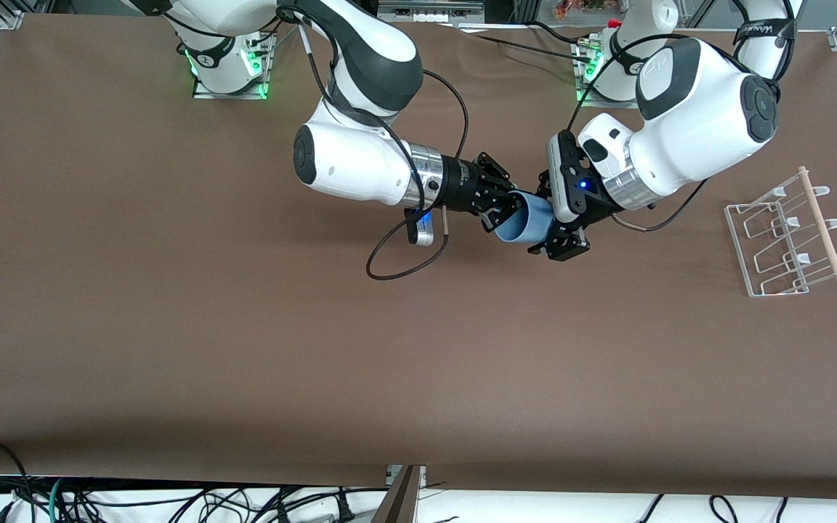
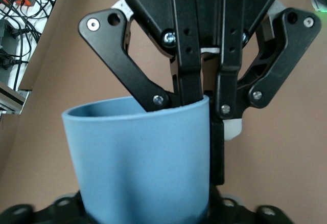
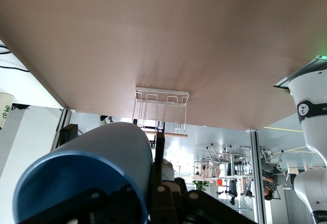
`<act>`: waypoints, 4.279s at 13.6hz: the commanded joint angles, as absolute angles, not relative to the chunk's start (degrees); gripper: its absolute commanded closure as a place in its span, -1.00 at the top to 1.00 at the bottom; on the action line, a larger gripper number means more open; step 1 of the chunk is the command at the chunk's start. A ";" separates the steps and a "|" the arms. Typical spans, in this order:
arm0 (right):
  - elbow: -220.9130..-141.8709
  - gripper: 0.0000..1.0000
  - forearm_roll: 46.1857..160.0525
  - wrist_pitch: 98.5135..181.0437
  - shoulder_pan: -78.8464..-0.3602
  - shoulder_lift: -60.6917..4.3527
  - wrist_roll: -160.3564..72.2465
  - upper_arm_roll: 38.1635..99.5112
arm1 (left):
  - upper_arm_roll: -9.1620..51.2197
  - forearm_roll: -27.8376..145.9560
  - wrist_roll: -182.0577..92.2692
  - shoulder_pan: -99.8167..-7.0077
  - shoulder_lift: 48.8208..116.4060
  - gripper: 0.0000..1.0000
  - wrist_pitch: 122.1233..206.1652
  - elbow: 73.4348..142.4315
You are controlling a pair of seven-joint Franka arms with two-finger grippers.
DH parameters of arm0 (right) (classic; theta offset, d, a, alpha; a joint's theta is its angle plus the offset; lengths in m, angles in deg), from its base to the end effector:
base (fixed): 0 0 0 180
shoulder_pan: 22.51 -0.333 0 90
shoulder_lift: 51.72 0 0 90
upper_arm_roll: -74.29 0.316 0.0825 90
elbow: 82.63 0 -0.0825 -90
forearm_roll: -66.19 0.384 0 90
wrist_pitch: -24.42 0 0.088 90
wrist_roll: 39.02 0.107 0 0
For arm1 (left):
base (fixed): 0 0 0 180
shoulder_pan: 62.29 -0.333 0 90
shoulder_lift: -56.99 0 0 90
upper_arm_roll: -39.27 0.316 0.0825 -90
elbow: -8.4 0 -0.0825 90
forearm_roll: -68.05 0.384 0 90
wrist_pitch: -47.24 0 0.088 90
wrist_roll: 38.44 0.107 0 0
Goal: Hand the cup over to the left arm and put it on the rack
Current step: 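Close the left gripper on the cup's base beside the right gripper, then open the right gripper and withdraw while the left gripper carries the cup, then raise the cup with the left gripper above the wire rack, then lower the cup onto a rack peg with the left gripper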
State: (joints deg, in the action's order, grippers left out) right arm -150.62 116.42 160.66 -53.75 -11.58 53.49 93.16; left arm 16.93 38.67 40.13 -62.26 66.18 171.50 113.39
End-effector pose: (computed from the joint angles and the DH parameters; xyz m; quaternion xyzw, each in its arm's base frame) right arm 0.5577 0.5508 0.4513 -0.6679 0.5538 0.3489 0.3543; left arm 0.5721 -0.2439 0.4726 0.7064 -0.6560 0.1954 0.1802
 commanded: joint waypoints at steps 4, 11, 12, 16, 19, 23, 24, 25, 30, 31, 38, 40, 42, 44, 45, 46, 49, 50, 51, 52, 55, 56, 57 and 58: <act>-148.82 -0.71 117.25 161.18 -53.88 -11.73 53.88 93.18 | 16.50 37.03 39.87 -62.99 64.90 -1.00 171.17 114.66; -144.69 1.00 116.81 147.66 -44.50 -14.09 53.53 92.31 | 17.20 37.03 39.78 -63.43 64.90 -1.00 170.12 114.39; -144.77 1.00 116.29 147.12 -42.04 -15.41 52.92 92.57 | 18.34 37.29 39.78 -63.52 64.99 -1.00 168.29 113.44; -145.29 1.00 113.93 132.30 -33.94 -19.18 47.23 92.04 | 22.29 38.08 39.60 -63.96 65.16 -1.00 162.57 111.93; -146.97 1.00 106.98 126.38 -33.67 -23.24 42.82 87.66 | 24.32 46.03 38.64 -64.83 65.25 -1.00 160.72 111.85; -151.60 1.00 106.09 115.41 -33.84 -27.35 25.03 79.05 | 25.82 67.91 34.25 -67.82 65.52 -1.00 159.13 111.49; -156.06 1.00 103.65 115.21 -33.76 -29.99 17.39 78.60 | 26.69 71.88 33.72 -68.26 65.69 -1.00 159.04 111.67; -159.07 1.00 98.67 114.52 -33.58 -32.45 8.35 77.81 | 27.39 75.75 32.76 -68.44 65.78 -1.00 158.87 111.67; -169.09 1.00 80.11 112.65 -33.49 -41.06 -19.91 74.72 | 27.49 102.80 28.18 -69.41 66.66 -1.00 155.20 112.02; -171.90 1.00 75.37 114.40 -33.49 -43.35 -25.26 74.99 | 27.40 107.12 28.00 -69.41 66.75 -1.00 153.61 112.63; -175.53 1.00 63.37 118.90 -33.58 -46.98 -37.88 75.25 | 27.40 138.48 28.09 -69.93 67.54 -1.00 153.07 123.24; -174.48 1.00 63.55 118.29 -33.58 -46.98 -37.88 75.25 | 27.40 146.16 28.09 -70.11 67.19 -1.00 152.98 129.04; -173.87 1.00 63.72 118.38 -33.58 -46.71 -37.88 74.90 | 27.40 152.57 27.65 -72.64 66.93 -1.00 153.06 132.83; -172.90 1.00 63.90 118.29 -33.40 -46.71 -38.06 73.86 | 27.58 154.36 27.39 -73.18 65.70 -1.00 152.98 135.91; -171.51 1.00 64.42 117.77 -33.32 -46.62 -37.97 73.24 | 27.58 155.49 26.69 -73.79 64.82 -1.00 152.98 137.40; -170.53 1.00 64.51 116.80 -33.32 -46.62 -37.79 72.88 | 27.58 156.72 25.12 -74.15 63.42 -1.00 152.98 139.68; -168.60 1.00 65.22 115.92 -33.32 -46.71 -38.06 71.12 | 27.40 159.97 19.49 -75.90 59.72 -1.00 152.54 146.45; -168.07 1.00 65.22 116.00 -33.32 -46.54 -38.06 71.12 | 27.40 161.64 17.82 -77.13 59.28 -1.00 152.54 147.86; -168.06 1.00 65.31 116.00 -33.32 -46.36 -37.88 71.21 | 27.40 163.05 16.41 -77.75 59.10 -1.00 152.54 148.92; -168.06 1.00 65.39 115.83 -33.58 -46.27 -37.27 71.47 | 27.40 164.19 15.18 -78.71 59.01 -1.00 152.54 150.50; -168.06 1.00 65.31 114.69 -34.02 -46.62 -37.09 73.05 | 27.14 165.87 9.47 -79.51 59.01 -1.00 152.36 153.76; -168.06 1.00 64.70 114.34 -34.02 -46.71 -37.26 74.19 | 26.88 165.87 8.41 -79.60 59.01 -1.00 151.75 154.38; -168.06 1.00 64.43 113.90 -34.02 -46.71 -37.00 74.37 | 26.09 165.79 7.62 -79.86 59.01 -1.00 150.79 154.99; -168.06 1.00 64.60 113.81 -34.02 -46.71 -36.91 74.29 | 25.04 165.79 6.74 -80.13 59.01 -1.00 150.00 155.52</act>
State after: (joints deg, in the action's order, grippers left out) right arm -168.74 64.77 115.24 -34.04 -46.28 -37.08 73.98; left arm 27.33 164.15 8.77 -78.92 61.02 151.53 153.29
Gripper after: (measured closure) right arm 0.000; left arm 0.251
